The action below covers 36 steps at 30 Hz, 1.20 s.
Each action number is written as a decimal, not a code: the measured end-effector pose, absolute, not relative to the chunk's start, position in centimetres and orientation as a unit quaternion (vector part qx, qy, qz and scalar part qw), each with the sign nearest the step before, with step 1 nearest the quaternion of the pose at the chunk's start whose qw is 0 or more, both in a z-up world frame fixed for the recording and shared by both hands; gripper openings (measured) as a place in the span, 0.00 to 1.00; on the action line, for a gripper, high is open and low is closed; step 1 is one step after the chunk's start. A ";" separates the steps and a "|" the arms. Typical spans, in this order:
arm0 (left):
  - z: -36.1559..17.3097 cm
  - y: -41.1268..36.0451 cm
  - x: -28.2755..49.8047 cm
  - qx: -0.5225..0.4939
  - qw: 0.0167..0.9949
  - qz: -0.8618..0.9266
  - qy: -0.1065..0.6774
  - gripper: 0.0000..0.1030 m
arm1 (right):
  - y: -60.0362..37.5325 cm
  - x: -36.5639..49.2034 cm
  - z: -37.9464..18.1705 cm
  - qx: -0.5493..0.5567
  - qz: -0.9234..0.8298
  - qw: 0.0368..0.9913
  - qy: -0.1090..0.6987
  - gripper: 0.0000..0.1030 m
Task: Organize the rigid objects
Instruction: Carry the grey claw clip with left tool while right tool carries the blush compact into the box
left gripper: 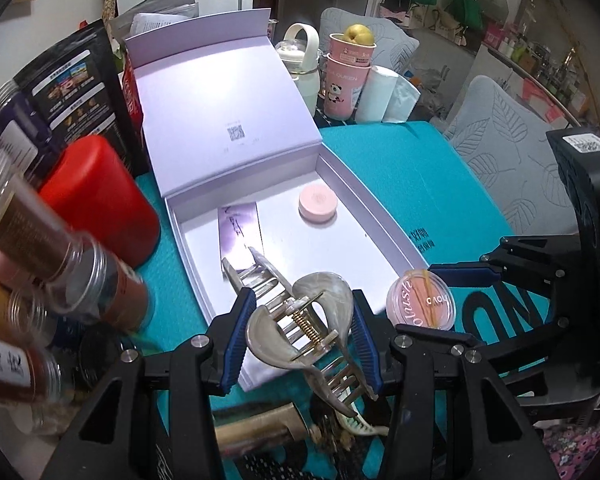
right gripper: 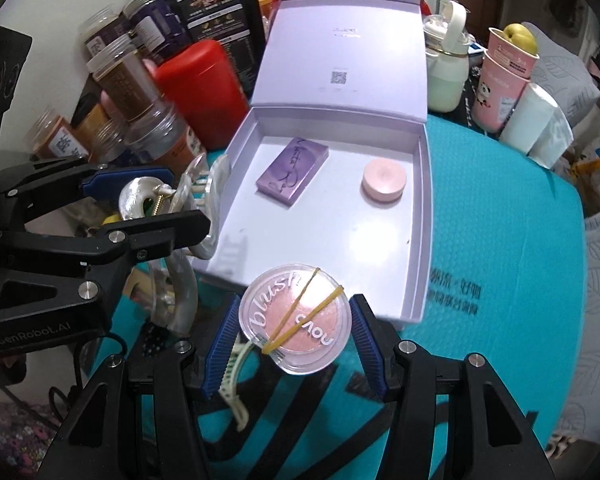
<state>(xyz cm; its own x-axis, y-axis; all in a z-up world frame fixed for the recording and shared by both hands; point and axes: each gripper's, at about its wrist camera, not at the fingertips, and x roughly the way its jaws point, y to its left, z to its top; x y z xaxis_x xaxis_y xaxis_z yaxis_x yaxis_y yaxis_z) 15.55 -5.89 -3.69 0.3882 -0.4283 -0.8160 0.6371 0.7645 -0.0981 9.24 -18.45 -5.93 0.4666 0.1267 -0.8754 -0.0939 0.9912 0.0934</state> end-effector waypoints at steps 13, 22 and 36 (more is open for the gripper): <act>-4.3 -6.9 20.7 0.091 0.834 -0.319 0.440 0.45 | -21.2 14.1 -5.9 0.008 0.038 0.868 0.494 0.53; -5.7 -7.3 24.2 0.077 0.837 -0.323 0.436 0.45 | -22.9 16.8 -7.4 0.009 0.021 0.871 0.490 0.53; -7.9 -8.4 26.9 0.120 0.826 -0.355 0.420 0.45 | -24.0 20.9 -9.7 0.002 0.023 0.873 0.488 0.53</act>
